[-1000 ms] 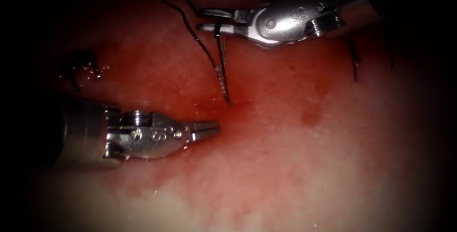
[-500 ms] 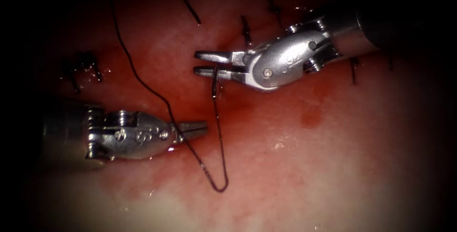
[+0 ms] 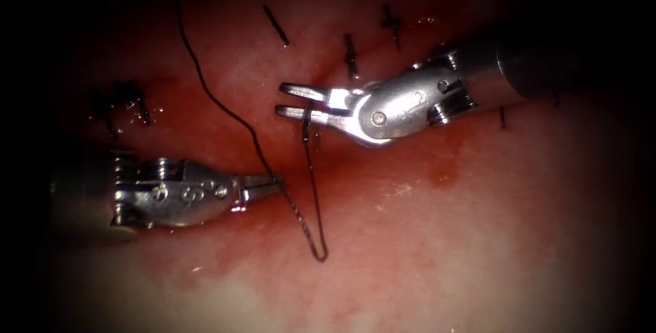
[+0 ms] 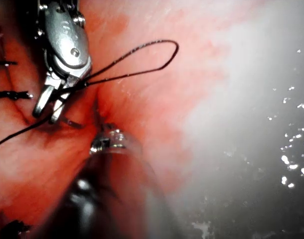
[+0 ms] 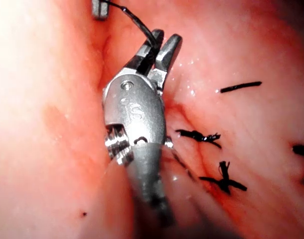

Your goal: Wound Closure

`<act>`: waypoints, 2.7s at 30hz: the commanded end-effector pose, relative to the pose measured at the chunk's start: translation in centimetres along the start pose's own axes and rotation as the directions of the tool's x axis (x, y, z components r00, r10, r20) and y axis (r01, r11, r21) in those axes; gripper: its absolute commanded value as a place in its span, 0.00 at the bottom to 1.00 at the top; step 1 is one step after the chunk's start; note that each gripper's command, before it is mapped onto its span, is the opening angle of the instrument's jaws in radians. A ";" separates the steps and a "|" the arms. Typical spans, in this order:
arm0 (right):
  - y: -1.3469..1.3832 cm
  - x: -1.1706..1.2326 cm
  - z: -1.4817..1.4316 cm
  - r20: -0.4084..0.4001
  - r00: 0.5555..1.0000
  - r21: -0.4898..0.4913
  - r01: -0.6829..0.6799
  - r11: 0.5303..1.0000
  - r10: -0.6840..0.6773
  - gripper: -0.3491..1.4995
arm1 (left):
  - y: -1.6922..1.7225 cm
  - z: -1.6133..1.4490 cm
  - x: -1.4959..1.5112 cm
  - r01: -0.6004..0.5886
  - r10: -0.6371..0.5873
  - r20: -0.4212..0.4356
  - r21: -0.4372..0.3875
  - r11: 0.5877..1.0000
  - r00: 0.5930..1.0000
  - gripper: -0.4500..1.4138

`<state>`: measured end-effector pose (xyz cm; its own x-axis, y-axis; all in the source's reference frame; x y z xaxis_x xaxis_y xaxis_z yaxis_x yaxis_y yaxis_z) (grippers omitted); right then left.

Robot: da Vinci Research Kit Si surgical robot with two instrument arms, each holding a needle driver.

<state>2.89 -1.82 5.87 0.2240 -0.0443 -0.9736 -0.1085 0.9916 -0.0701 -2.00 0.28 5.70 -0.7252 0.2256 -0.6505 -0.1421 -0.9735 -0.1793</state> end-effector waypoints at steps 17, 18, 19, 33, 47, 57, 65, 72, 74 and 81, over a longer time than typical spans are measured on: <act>-0.37 -0.08 -0.09 0.071 0.997 0.081 -0.035 0.996 0.030 0.00 | 0.09 0.07 -0.04 0.015 -0.015 0.003 0.003 1.000 1.000 0.16; -0.37 -0.09 -0.10 0.078 0.996 0.077 -0.039 0.996 0.033 0.00 | 0.09 0.07 -0.04 0.015 -0.015 0.003 0.003 1.000 1.000 0.16; -0.37 -0.10 -0.12 0.079 0.996 0.075 -0.044 0.996 0.038 0.00 | 0.09 0.07 -0.04 0.015 -0.015 0.003 0.003 1.000 1.000 0.16; -0.51 -0.27 -0.16 0.171 0.981 0.121 -0.109 0.987 0.088 0.00 | 0.08 0.07 -0.04 0.033 -0.033 0.004 0.006 0.999 0.999 0.16; -0.74 -0.40 -0.27 0.221 0.967 0.168 -0.162 0.972 0.123 0.00 | 0.06 0.07 -0.05 0.046 -0.047 0.007 0.013 0.999 0.999 0.13; -0.91 -0.50 -0.28 0.261 0.956 0.223 -0.197 0.955 0.136 0.00 | 0.06 0.06 -0.06 0.048 -0.048 0.009 0.014 0.999 0.999 0.12; -1.00 -0.56 -0.38 0.282 0.949 0.237 -0.213 0.948 0.142 0.00 | 0.05 0.05 -0.07 0.048 -0.048 0.009 0.014 0.999 0.999 0.12; -0.99 -0.60 -0.50 0.304 0.942 0.237 -0.217 0.947 0.140 0.00 | 0.05 0.05 -0.07 0.048 -0.049 0.009 0.014 0.999 0.999 0.12; -0.99 -0.61 -0.53 0.305 0.941 0.235 -0.220 0.947 0.144 0.00 | 0.05 0.05 -0.07 0.048 -0.049 0.009 0.014 0.999 0.999 0.11; -0.99 -0.66 -0.58 0.314 0.937 0.232 -0.231 0.945 0.153 0.00 | 0.05 0.04 -0.07 0.048 -0.049 0.009 0.014 0.999 0.999 0.11</act>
<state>2.24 -2.75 6.41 0.4988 0.1457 -0.8544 0.0686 0.9760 0.2065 -1.93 0.30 5.72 -0.7238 0.2707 -0.6347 -0.1875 -0.9624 -0.1966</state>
